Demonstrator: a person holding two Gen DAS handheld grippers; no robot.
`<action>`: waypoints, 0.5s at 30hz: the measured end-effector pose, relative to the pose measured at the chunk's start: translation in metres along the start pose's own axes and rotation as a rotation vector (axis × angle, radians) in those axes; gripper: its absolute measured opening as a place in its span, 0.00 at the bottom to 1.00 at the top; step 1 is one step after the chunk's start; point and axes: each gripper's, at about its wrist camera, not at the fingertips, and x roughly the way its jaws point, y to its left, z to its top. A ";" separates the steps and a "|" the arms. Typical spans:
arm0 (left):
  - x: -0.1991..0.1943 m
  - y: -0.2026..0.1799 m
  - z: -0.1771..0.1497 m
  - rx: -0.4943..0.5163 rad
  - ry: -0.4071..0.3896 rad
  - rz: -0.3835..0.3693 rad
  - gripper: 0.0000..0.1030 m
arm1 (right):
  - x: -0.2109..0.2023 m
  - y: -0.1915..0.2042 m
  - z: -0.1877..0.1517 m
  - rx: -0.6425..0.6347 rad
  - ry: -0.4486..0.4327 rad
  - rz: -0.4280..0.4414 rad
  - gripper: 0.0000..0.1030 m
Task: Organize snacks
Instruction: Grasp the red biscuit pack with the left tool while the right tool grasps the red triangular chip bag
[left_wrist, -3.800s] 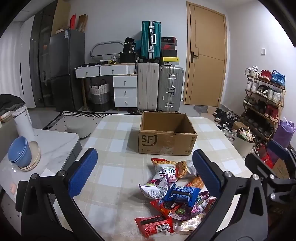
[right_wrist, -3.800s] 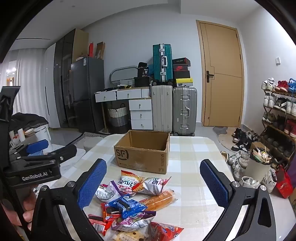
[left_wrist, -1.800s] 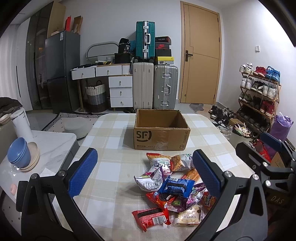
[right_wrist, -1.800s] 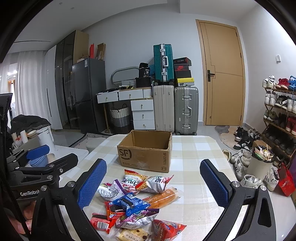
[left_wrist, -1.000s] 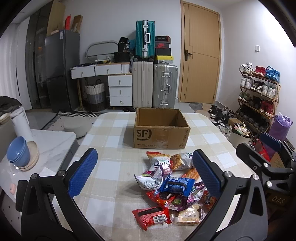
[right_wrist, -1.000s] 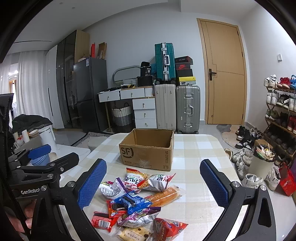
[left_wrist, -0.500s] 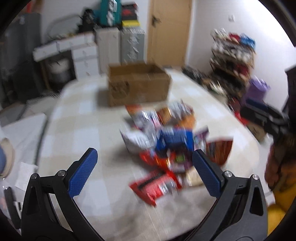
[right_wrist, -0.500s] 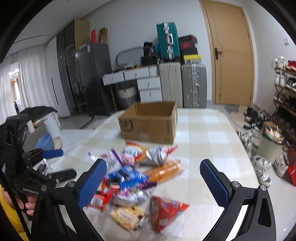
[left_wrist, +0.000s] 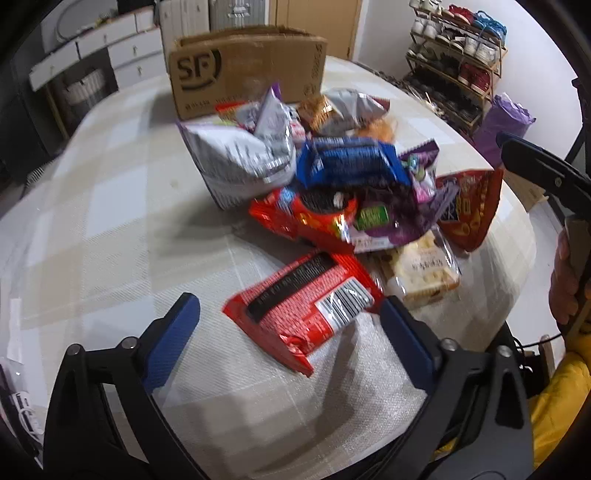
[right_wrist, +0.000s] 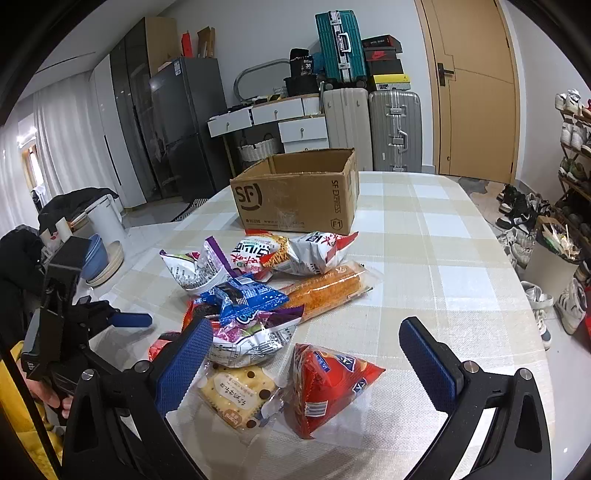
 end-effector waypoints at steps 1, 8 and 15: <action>0.001 0.001 0.000 -0.007 0.000 -0.016 0.88 | 0.000 0.000 0.001 0.003 0.006 0.001 1.00; -0.005 0.003 -0.007 -0.025 -0.013 -0.074 0.68 | 0.012 -0.007 -0.008 0.044 0.071 0.065 1.00; -0.013 0.004 -0.011 -0.014 -0.043 -0.110 0.45 | 0.018 -0.009 -0.015 0.062 0.097 0.079 1.00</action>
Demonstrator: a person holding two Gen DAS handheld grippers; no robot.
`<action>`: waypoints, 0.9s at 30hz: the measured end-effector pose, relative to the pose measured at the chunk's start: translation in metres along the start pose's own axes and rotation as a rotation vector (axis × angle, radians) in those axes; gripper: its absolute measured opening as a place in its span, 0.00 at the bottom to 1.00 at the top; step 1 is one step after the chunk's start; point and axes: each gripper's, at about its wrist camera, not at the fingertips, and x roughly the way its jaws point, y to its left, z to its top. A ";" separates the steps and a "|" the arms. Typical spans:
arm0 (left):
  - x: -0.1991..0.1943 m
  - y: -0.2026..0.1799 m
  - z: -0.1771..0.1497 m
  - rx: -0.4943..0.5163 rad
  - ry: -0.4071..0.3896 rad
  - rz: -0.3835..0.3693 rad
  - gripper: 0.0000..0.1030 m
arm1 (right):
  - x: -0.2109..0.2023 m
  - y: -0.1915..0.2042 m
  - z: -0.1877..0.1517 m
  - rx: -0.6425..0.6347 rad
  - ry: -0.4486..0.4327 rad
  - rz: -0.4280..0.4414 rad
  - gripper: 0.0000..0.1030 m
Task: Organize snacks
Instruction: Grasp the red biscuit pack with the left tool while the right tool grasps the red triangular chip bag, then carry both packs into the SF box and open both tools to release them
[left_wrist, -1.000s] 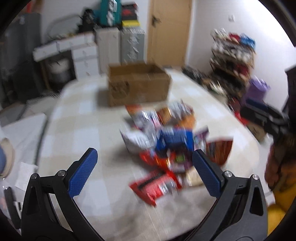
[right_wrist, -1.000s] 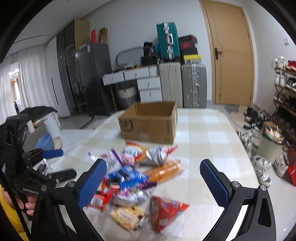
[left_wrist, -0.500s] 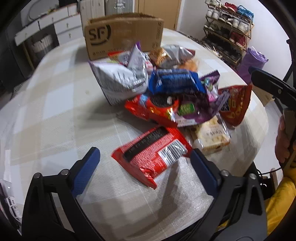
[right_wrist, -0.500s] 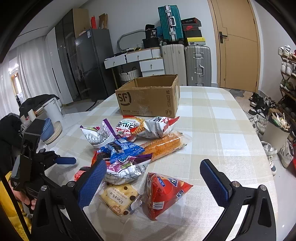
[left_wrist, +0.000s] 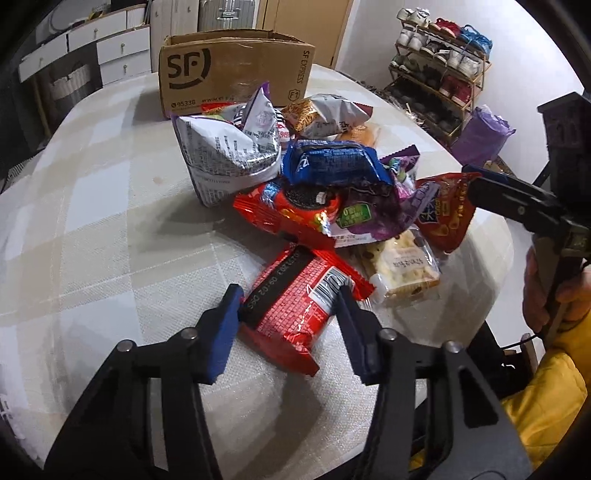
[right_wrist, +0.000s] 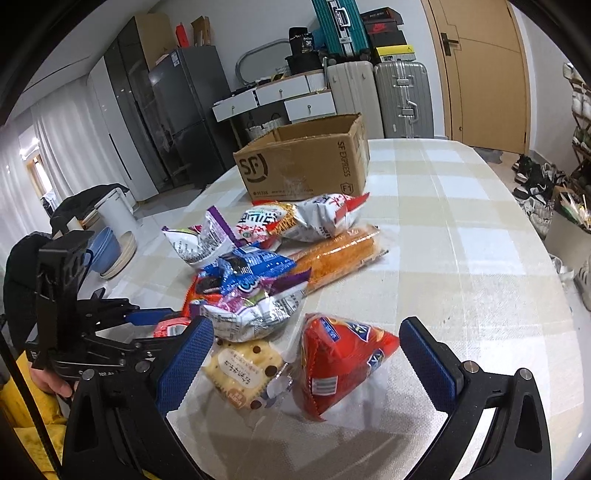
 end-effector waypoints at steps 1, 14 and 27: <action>-0.001 -0.001 -0.001 0.003 -0.005 0.003 0.45 | 0.001 0.000 -0.001 0.002 0.004 -0.001 1.00; -0.012 0.005 -0.008 -0.020 -0.017 0.014 0.43 | 0.022 -0.006 -0.008 0.043 0.077 -0.006 0.88; -0.033 0.020 -0.007 -0.080 -0.067 -0.005 0.43 | 0.041 -0.030 -0.015 0.170 0.126 0.019 0.41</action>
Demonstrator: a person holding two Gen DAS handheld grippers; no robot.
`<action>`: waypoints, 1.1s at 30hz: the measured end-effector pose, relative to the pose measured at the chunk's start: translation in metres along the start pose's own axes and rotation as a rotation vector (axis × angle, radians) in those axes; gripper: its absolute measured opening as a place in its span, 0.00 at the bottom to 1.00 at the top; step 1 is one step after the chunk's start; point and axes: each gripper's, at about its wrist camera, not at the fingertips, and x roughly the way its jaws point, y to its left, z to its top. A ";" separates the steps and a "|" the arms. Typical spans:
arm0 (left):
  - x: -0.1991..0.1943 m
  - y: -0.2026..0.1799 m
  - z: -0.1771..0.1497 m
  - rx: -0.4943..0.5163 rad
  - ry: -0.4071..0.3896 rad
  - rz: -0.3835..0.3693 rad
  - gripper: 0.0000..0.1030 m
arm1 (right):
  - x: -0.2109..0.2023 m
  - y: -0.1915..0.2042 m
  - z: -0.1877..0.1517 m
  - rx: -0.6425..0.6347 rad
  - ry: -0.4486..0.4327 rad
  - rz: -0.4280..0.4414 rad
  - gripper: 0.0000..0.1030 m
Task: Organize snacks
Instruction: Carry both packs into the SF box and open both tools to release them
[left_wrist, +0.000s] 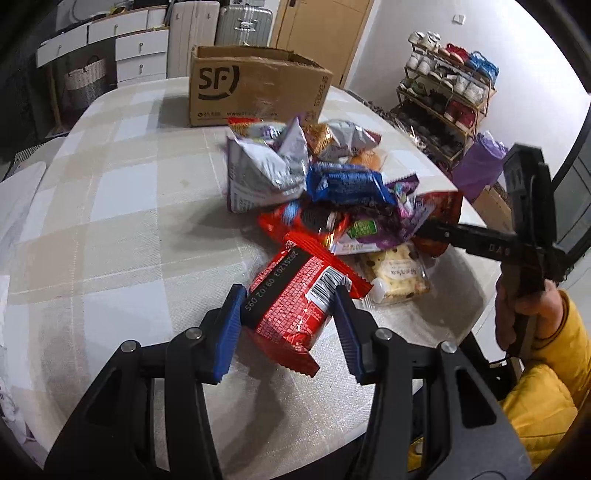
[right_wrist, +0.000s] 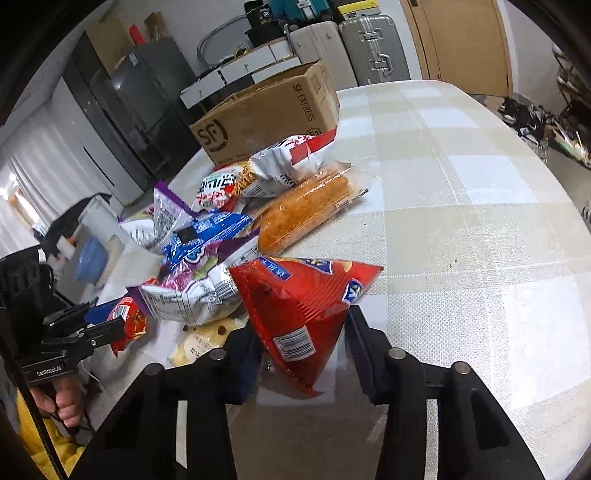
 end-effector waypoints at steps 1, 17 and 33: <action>-0.003 0.001 0.000 -0.003 -0.005 -0.001 0.43 | 0.000 0.000 0.000 0.001 -0.002 0.005 0.40; -0.039 0.011 0.001 -0.040 -0.071 -0.024 0.43 | -0.054 -0.004 0.004 0.011 -0.164 0.046 0.36; -0.107 0.035 0.116 -0.101 -0.255 -0.048 0.43 | -0.117 0.035 0.112 -0.079 -0.349 0.187 0.36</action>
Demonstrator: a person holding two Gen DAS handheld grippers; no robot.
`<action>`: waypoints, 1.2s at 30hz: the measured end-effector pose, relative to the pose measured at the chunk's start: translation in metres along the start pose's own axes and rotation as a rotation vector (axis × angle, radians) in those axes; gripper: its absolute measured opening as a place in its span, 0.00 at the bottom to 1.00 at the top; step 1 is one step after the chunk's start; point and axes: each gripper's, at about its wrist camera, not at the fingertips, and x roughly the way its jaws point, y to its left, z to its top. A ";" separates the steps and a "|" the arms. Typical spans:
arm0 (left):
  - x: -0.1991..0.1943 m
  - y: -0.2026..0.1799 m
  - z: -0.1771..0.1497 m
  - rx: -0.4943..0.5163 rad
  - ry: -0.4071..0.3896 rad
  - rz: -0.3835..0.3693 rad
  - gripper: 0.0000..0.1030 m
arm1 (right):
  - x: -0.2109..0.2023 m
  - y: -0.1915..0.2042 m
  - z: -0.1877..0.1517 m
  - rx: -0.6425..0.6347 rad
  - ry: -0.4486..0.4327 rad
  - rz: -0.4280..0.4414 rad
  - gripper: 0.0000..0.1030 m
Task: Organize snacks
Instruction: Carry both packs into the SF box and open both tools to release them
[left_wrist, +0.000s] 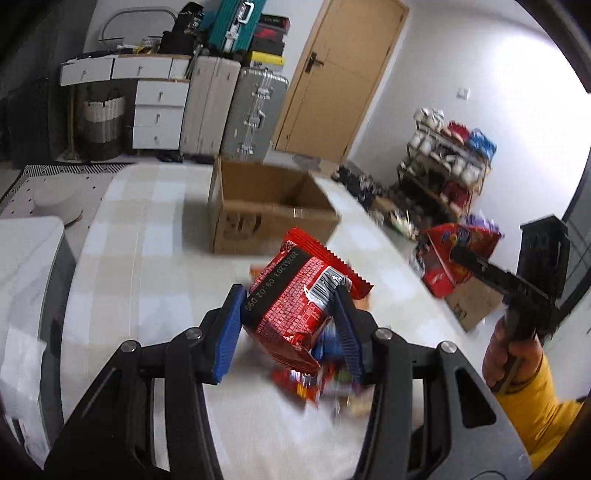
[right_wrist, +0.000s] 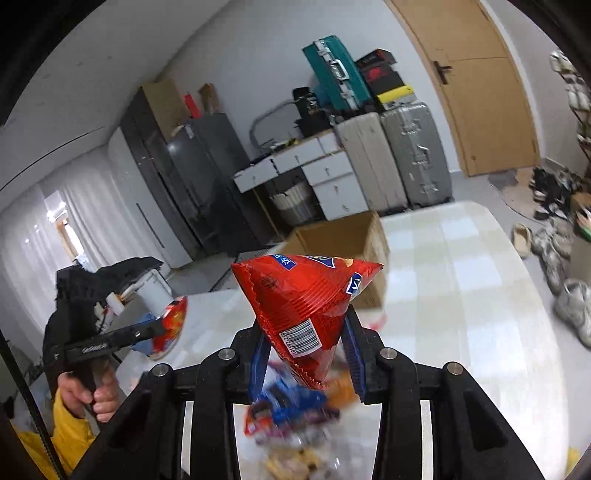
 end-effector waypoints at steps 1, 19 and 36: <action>0.002 0.000 0.013 0.000 -0.012 -0.008 0.43 | 0.004 0.002 0.009 -0.006 -0.003 0.008 0.36; 0.148 0.009 0.170 -0.051 0.055 0.036 0.43 | 0.164 0.007 0.125 -0.063 0.137 0.023 0.36; 0.301 0.051 0.159 -0.100 0.246 0.098 0.44 | 0.270 -0.046 0.093 -0.075 0.349 -0.112 0.36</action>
